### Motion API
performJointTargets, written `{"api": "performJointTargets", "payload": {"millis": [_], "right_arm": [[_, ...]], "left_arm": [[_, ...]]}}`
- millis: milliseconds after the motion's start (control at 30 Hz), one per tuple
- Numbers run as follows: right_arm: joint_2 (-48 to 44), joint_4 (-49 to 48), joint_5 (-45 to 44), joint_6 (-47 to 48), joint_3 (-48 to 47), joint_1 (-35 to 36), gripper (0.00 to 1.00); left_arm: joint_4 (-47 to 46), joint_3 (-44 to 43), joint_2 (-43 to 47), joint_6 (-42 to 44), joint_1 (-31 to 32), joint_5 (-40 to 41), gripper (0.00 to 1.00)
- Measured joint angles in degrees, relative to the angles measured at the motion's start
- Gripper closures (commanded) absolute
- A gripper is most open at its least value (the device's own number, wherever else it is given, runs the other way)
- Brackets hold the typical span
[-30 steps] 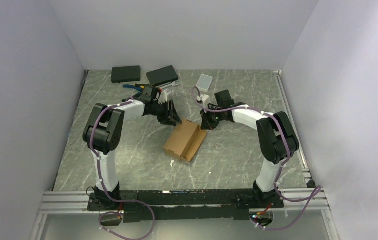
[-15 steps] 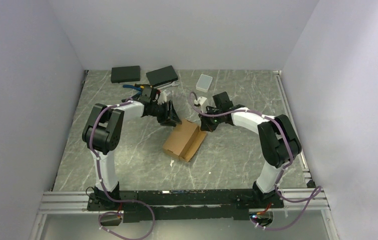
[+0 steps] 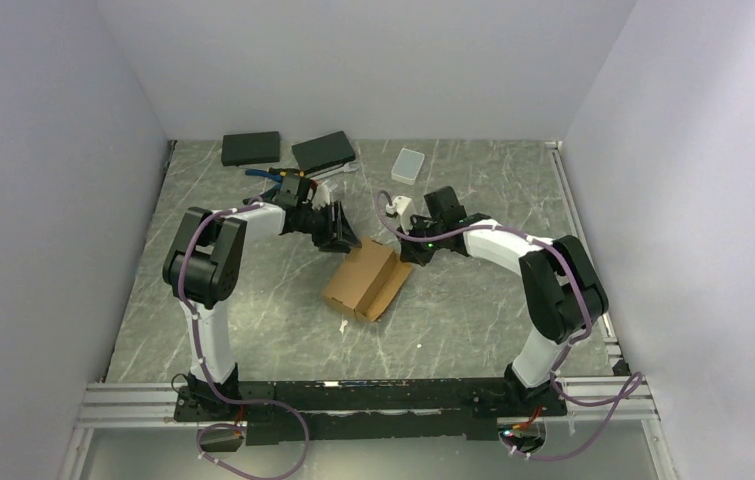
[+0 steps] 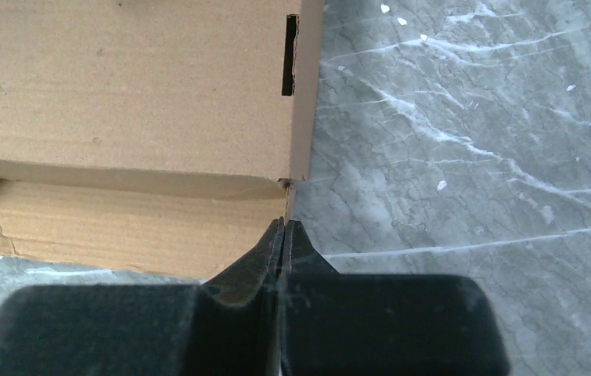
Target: Fold the paper box
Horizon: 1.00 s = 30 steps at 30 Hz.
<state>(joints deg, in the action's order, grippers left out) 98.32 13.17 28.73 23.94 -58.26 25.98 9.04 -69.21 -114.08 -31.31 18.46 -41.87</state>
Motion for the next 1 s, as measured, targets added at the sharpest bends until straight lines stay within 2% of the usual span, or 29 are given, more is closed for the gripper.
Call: {"api": "performJointTargets", "payload": {"millis": [667, 1000], "right_arm": [[-0.9, -0.6, 0.1, 2.1, 1.0, 0.2, 1.00], [-0.9, 0.4, -1.6, 2.9, 1.0, 2.5, 1.00]], "left_arm": [[-0.2, 0.2, 0.0, 0.2, -0.2, -0.6, 0.50], [2.1, -0.6, -0.2, 2.2, 0.1, -1.9, 0.50]]}}
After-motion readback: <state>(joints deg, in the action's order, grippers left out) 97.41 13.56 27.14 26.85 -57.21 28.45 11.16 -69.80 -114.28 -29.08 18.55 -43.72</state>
